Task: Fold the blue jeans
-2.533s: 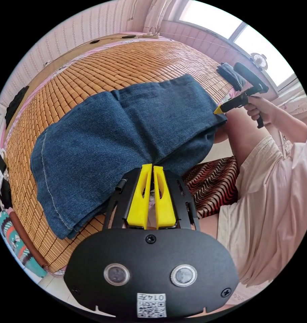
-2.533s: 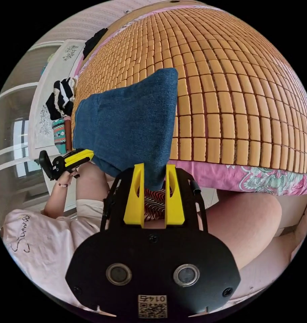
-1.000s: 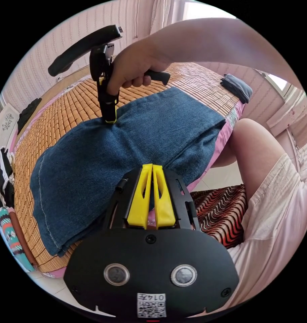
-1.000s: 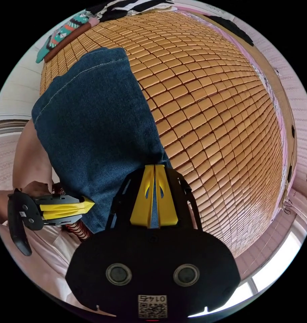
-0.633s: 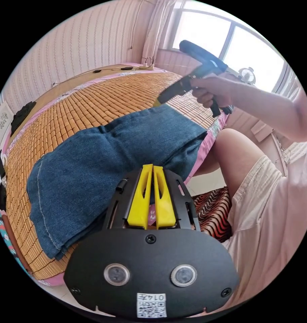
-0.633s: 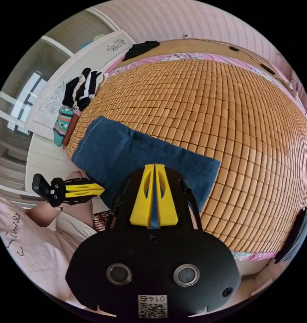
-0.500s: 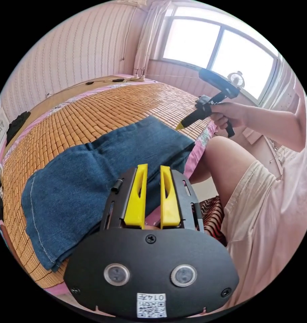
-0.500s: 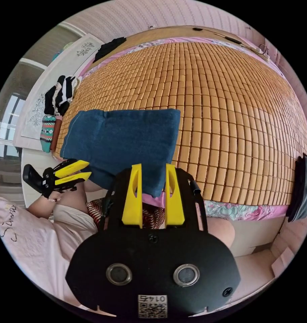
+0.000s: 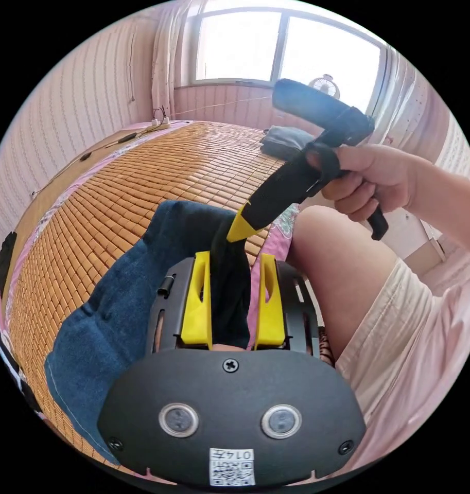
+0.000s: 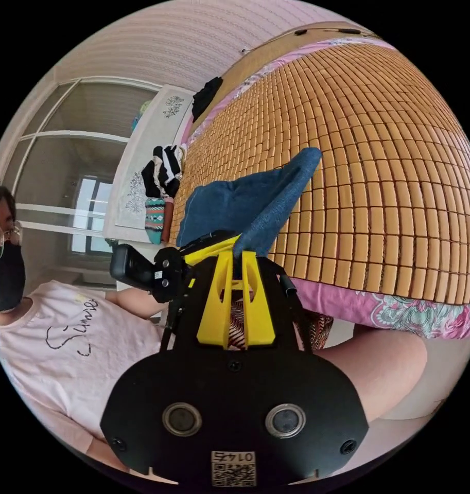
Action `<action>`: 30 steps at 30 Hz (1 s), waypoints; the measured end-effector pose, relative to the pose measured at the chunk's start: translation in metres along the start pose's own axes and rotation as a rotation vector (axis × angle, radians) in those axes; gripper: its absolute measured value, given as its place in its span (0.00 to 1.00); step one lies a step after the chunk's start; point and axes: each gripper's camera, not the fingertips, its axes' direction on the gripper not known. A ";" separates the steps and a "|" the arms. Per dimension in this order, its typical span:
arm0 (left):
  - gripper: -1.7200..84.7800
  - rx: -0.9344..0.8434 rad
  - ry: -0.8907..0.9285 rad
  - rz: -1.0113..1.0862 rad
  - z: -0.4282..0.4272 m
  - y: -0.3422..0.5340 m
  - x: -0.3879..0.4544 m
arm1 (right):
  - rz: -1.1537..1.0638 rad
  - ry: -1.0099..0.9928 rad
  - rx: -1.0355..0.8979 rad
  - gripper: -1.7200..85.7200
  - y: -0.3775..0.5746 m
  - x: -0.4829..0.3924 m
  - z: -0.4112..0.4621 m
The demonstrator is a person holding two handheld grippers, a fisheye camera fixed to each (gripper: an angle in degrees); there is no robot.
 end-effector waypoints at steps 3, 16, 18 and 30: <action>0.07 -0.038 -0.021 -0.017 0.004 0.002 -0.006 | 0.025 -0.025 0.211 0.08 0.011 0.019 -0.048; 0.06 -0.010 0.061 0.068 -0.032 0.025 0.018 | 0.345 -0.128 0.237 0.09 0.038 0.119 -0.067; 0.06 0.026 0.092 0.067 -0.037 0.020 0.017 | 0.322 -0.207 0.301 0.06 0.053 0.117 -0.102; 0.07 0.494 0.434 -0.214 -0.087 -0.015 -0.042 | -0.015 -0.284 0.407 0.06 0.064 -0.004 -0.205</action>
